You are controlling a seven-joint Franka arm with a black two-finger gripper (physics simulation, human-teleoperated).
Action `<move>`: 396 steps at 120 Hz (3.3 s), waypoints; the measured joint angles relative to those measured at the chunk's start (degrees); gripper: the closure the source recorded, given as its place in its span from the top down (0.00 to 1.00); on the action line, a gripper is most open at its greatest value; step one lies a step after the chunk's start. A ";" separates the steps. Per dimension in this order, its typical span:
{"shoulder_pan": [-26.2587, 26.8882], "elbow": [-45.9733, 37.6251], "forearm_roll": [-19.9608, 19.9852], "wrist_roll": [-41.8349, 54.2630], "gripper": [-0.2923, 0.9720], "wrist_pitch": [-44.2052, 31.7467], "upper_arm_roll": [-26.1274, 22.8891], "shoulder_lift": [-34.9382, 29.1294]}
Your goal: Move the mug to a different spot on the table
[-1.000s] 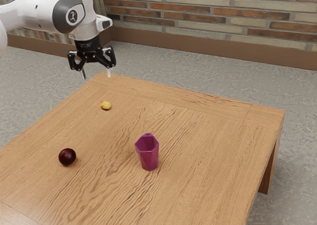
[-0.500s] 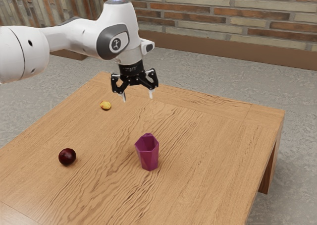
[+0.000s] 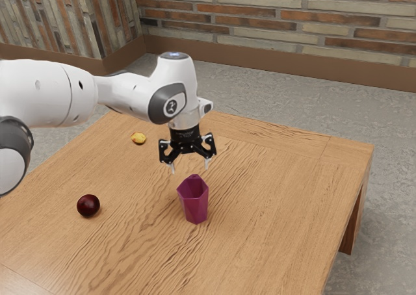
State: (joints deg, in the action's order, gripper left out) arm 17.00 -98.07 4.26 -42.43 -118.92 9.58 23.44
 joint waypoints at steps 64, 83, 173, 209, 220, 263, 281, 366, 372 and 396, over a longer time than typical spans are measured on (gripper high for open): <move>1.26 -3.65 0.24 -1.95 0.76 -4.93 0.00 2.69; 1.46 -3.74 0.30 -2.19 0.69 -6.25 0.00 3.26; 0.47 3.06 2.22 -2.87 0.27 3.65 1.87 1.94; -7.70 13.14 12.38 -1.95 0.28 25.04 2.18 8.51; -10.24 13.50 15.02 -1.23 0.28 29.74 2.19 9.35; -14.60 17.83 17.33 0.93 0.28 38.27 2.39 9.47; -15.88 20.80 17.41 1.52 0.28 39.35 2.38 10.24; -18.29 27.99 17.57 3.09 0.28 32.77 2.37 20.88; -18.15 27.55 17.58 3.16 0.28 32.64 2.37 21.02; -17.88 26.60 17.60 3.39 0.28 32.09 2.36 21.25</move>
State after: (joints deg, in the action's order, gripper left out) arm -0.88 -71.47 21.86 -39.04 -86.82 11.94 44.69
